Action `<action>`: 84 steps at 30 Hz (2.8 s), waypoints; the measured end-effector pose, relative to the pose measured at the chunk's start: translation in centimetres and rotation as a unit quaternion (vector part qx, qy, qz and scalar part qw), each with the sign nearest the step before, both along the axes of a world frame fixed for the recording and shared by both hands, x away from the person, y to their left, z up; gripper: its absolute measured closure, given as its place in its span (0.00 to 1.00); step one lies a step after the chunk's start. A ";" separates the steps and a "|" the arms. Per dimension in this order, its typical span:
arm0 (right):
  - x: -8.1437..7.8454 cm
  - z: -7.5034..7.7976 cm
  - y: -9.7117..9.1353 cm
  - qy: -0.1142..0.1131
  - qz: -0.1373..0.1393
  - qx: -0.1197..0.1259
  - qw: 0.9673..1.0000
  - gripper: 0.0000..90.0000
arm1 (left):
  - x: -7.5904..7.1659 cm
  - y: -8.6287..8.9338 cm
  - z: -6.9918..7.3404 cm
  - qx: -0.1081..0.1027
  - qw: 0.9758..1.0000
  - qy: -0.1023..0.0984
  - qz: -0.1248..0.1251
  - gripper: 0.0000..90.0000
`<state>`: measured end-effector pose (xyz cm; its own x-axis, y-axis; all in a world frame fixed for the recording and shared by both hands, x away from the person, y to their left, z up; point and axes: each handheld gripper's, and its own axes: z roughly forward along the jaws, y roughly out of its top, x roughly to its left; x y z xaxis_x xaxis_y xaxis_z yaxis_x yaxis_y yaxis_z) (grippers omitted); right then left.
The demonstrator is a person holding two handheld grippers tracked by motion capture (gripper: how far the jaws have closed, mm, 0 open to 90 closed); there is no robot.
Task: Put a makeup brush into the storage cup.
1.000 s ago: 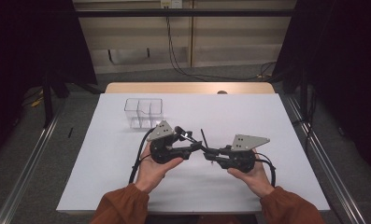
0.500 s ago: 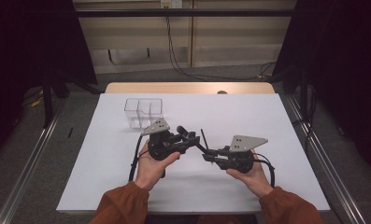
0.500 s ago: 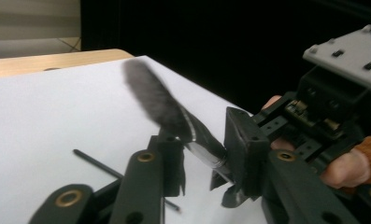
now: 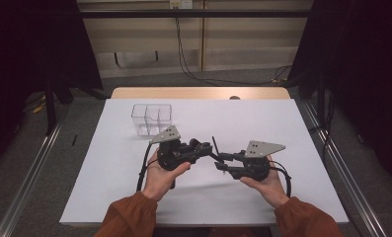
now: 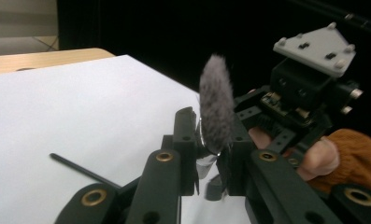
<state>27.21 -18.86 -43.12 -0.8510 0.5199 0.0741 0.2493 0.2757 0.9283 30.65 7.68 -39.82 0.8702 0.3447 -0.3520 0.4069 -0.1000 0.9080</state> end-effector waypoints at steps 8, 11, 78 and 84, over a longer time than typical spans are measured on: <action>0.0 0.0 -0.2 0.005 -0.003 0.006 1.000 0.48 | 0.1 0.4 0.1 0.005 1.000 -0.004 0.005 0.88; 0.0 0.0 -0.2 0.009 -0.004 0.008 1.000 0.40 | 0.1 0.5 0.2 0.009 1.000 -0.006 0.007 0.88; -1.2 -0.7 -4.2 -0.010 -0.118 0.045 0.992 0.02 | 2.3 7.7 2.7 0.134 0.989 0.001 0.063 0.88; -1.8 -1.2 -4.8 -0.018 -0.137 0.048 0.989 0.03 | 2.5 8.3 2.1 0.153 0.986 0.013 0.065 0.88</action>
